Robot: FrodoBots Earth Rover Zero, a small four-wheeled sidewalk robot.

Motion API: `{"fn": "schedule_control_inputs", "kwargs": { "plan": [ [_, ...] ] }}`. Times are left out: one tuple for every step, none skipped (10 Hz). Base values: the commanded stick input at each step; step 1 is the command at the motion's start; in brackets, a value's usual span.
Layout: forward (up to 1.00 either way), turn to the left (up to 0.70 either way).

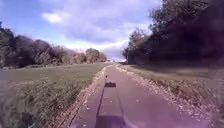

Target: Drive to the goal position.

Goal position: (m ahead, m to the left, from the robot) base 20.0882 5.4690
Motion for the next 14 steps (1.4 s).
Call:
{"fn": "schedule_control_inputs", "kwargs": {
  "plan": [
    [0.85,0.0],
    [0.85,0.0],
    [0.85,0.0],
    [0.85,0.0],
    [0.85,0.0],
    [0.85,0.0],
    [0.85,0.0],
    [0.85,0.0],
    [0.85,0.0],
    [0.85,0.0],
    [0.85,0.0],
    [0.85,0.0],
    [0.85,0.18],
    [0.85,0.32]
  ]
}}
